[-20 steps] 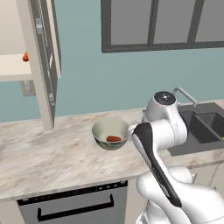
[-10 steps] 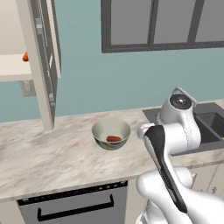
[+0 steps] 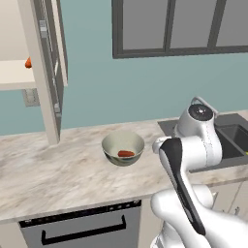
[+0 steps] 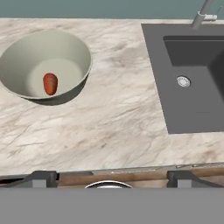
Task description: Pick the carrots from the cabinet and place them in one bowl. Pick the pear from the sink and place it in the other bowl.
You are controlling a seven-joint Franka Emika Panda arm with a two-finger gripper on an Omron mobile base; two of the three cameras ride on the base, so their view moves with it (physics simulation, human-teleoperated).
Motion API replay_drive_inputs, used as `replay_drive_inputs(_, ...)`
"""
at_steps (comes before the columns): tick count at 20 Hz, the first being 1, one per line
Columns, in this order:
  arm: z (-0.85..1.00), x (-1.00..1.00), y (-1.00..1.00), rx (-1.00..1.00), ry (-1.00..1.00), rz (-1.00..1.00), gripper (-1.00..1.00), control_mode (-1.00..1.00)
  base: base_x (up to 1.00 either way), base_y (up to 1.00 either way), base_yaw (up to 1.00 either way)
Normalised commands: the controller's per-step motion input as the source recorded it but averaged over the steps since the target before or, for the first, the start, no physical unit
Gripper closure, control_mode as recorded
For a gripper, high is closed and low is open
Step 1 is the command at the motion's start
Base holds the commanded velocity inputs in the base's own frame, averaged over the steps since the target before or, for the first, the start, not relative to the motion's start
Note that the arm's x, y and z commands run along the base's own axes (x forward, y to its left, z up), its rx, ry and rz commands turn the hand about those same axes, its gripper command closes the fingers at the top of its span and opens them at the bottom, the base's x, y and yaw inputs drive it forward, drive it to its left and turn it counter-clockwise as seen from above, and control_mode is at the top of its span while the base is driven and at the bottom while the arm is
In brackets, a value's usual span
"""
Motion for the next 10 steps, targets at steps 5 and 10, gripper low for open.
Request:
replay_drive_inputs(5,-0.01,-0.04,0.00,0.00,0.00,0.00,-1.00,1.00,-0.16,0.00,-0.02)
replay_drive_inputs(10,0.00,0.00,0.00,0.00,0.00,0.00,-1.00,1.00,-0.43,0.04,-0.05)
